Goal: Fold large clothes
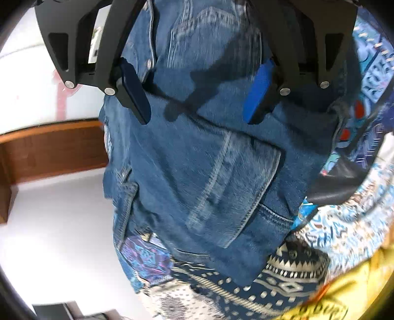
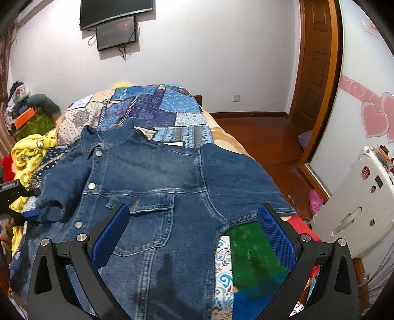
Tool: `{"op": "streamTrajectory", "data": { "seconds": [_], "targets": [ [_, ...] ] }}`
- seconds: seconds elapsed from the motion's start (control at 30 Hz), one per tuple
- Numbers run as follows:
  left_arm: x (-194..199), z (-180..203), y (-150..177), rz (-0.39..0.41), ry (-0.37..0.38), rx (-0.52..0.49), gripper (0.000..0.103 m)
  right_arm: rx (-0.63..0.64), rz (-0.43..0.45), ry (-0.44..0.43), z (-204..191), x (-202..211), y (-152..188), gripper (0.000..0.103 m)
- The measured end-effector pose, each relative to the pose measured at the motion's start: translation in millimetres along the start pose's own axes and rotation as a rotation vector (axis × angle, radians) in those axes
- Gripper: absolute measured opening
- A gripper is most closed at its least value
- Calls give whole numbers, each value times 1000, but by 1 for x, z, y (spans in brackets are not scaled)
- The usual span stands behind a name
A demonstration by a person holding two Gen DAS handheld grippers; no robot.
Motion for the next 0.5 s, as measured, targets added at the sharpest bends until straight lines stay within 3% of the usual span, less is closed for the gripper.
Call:
{"op": "streamTrajectory", "data": {
  "seconds": [0.07,0.13,0.2,0.3,0.5],
  "targets": [
    [-6,-3,-9,7,-5,23,76,-11,-3,1,4,-1,0,103],
    [-11,-7,-19,37,-31,26,67,-19,-4,7,7,-1,0,103],
    [-16,-7,-28,61,-110,9,41,-24,-7,13,10,-2,1,103],
    [-10,15,-29,112,-196,-96,15,-36,-10,19,16,-2,3,103],
    [23,104,-10,266,-239,-401,13,-72,-16,22,30,-2,6,103]
  ]
}}
Point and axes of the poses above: each gripper's, at about its wrist camera, not at the fingertips, and x roughly against the way its jaws point, z to its right, y to its underside, the point moved 1 cm from there along -x, roughly the way its jaws point, and after that the axes turned 1 degree about x, right-handed, at the moved point
